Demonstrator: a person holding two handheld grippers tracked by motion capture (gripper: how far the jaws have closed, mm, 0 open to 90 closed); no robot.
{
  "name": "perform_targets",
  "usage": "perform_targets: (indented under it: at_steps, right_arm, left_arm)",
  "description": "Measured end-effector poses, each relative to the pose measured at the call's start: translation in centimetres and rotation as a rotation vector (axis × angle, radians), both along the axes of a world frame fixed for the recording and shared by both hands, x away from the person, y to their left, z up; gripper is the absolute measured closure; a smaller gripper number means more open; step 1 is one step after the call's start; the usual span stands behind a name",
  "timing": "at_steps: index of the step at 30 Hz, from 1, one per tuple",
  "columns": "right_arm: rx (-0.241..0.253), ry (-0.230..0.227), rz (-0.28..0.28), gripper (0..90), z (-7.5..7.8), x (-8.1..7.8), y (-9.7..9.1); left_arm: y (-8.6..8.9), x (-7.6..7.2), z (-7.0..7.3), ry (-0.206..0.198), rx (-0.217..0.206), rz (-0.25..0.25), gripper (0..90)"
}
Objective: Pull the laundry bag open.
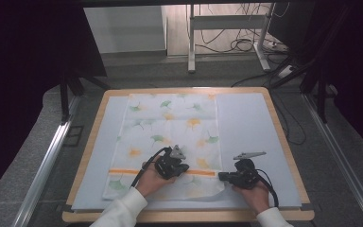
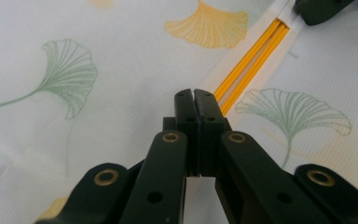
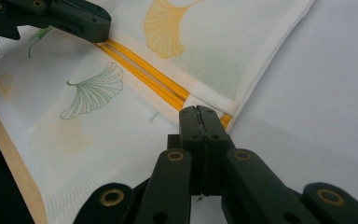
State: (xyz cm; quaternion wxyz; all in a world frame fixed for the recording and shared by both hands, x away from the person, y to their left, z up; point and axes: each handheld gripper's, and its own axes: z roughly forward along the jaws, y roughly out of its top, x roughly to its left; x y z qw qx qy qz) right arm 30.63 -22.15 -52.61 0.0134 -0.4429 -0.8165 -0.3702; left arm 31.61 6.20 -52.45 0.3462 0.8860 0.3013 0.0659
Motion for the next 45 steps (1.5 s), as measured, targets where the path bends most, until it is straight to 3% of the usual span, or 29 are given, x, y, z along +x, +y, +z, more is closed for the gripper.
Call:
perform_targets:
  at_steps: [45]
  right_arm:
    - [-0.005, -0.003, -0.001, 89.4, 0.0, -0.1, 0.0]
  left_arm:
    - [4.0, -0.4, 0.1, 0.036, 0.021, 0.064, 90.0]
